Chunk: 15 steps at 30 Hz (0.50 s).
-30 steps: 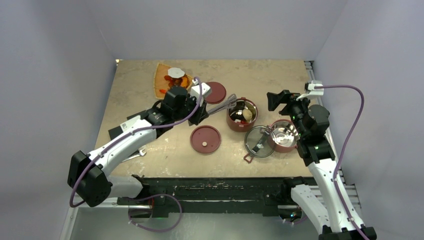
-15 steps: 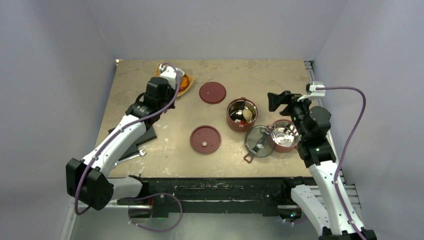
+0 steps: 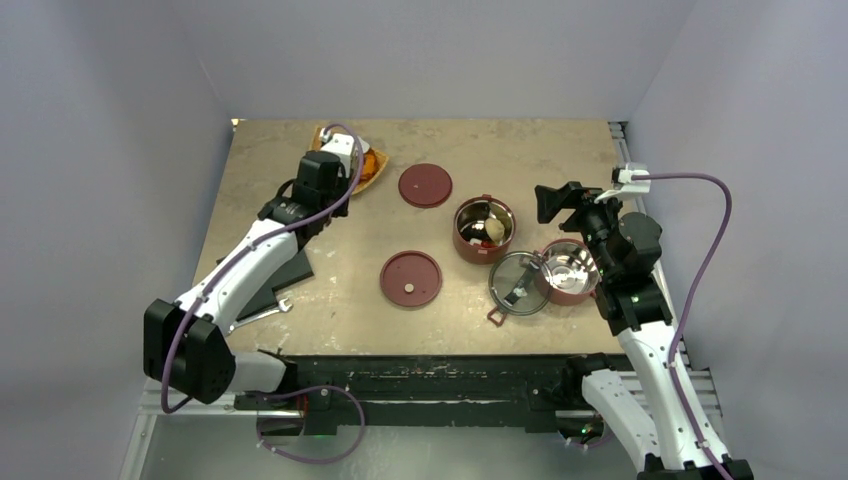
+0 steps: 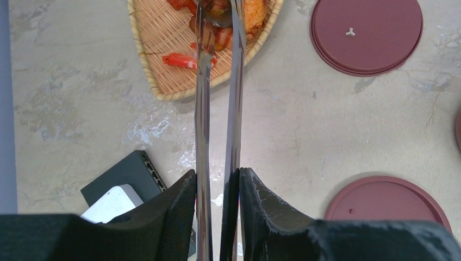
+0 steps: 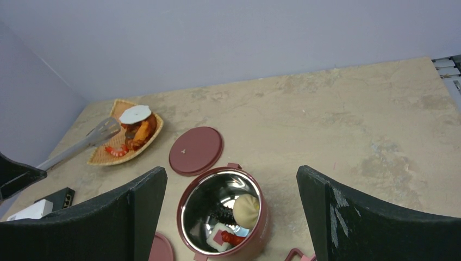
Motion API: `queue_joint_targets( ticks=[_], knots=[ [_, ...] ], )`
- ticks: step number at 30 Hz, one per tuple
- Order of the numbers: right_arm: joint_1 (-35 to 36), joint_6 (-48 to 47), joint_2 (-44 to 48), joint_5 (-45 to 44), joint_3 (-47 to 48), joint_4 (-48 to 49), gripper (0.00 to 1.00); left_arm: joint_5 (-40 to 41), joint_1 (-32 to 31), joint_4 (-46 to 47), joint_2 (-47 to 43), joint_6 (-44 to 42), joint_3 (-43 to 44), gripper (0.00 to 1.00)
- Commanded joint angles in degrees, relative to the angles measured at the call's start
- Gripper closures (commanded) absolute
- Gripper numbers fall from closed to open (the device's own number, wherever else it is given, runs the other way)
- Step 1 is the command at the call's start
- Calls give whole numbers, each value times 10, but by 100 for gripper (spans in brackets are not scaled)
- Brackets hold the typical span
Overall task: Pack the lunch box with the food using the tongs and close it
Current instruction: Place the fake food in the packing box.
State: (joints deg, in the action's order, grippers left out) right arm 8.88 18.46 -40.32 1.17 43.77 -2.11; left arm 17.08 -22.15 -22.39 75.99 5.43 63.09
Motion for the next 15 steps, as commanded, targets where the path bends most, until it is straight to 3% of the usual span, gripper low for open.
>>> queue_joint_targets(
  ticks=[1,6,15],
  knots=[
    [0,4,5,8,3,17,7,-13,-1,15,19,-14,45,67],
    [-1,4,4,9,2,18,7,13,-28,15,45,-36,67,67],
    [0,6,3,15,-2,18,7,148,-101,5,106,-94,87,67]
  ],
)
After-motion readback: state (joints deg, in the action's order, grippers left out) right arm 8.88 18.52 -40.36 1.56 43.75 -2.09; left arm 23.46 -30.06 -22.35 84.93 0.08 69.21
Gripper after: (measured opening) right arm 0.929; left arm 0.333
